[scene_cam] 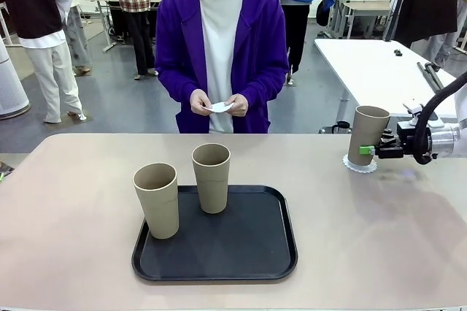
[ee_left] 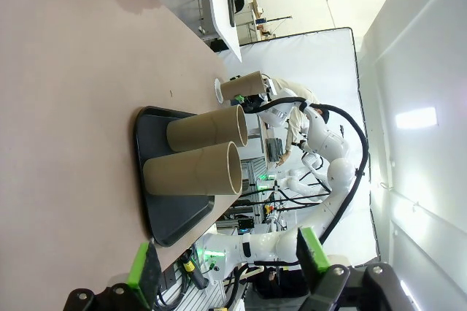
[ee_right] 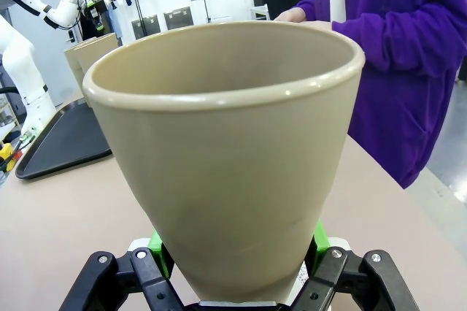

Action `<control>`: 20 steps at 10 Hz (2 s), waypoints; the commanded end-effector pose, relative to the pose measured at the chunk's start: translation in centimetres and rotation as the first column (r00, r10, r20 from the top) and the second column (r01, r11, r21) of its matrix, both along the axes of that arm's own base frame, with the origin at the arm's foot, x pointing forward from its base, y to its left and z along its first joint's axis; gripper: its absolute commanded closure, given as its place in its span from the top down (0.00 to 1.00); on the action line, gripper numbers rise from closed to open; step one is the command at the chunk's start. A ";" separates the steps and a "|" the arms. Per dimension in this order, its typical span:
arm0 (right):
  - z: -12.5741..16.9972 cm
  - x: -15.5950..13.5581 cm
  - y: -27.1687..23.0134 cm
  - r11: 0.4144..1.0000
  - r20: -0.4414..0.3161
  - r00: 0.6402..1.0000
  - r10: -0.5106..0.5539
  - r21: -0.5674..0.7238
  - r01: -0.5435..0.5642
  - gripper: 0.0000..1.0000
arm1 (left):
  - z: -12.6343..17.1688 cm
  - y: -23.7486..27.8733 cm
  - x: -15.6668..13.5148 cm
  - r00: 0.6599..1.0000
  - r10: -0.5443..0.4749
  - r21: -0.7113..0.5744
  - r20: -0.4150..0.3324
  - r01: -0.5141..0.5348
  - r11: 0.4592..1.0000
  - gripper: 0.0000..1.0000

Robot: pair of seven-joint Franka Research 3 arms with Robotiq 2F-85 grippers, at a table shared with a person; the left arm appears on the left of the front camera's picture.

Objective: Place coasters on the table and set cups on them.
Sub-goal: Pick up one Reusable plastic cup and place it on a coaster set by the human.

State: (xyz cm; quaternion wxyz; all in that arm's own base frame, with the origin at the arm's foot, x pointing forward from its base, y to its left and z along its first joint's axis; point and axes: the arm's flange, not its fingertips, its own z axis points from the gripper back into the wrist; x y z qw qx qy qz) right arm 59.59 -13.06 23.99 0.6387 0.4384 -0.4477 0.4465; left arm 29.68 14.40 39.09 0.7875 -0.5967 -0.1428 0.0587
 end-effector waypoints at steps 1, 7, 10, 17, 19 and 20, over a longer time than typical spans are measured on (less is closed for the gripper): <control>-0.3 1.0 -0.5 1.000 0.021 1.000 0.014 0.006 -0.014 0.81 | 0.0 0.0 -0.1 1.000 0.001 -0.010 0.018 -0.001 1.000 1.00; -1.4 1.2 -0.8 1.000 0.009 1.000 0.007 -0.016 -0.007 0.81 | 0.0 0.0 -0.1 1.000 0.001 -0.010 0.018 -0.001 1.000 1.00; -1.7 1.1 -1.1 1.000 0.010 1.000 0.009 -0.020 -0.009 0.81 | 0.0 0.0 -0.1 1.000 0.001 -0.010 0.018 -0.001 1.000 1.00; -1.5 0.9 -1.0 0.994 0.010 1.000 0.003 -0.111 -0.002 1.00 | 0.0 0.0 -0.1 1.000 0.001 -0.010 0.018 -0.001 1.000 1.00; -1.2 0.7 -1.1 0.986 0.005 1.000 -0.007 -0.166 0.008 1.00 | 0.0 0.0 -0.1 1.000 0.001 -0.010 0.018 -0.001 1.000 1.00; -1.1 0.6 -1.2 0.982 0.006 1.000 -0.016 -0.188 0.016 1.00 | 0.0 0.0 -0.1 1.000 0.001 -0.010 0.018 -0.001 1.000 1.00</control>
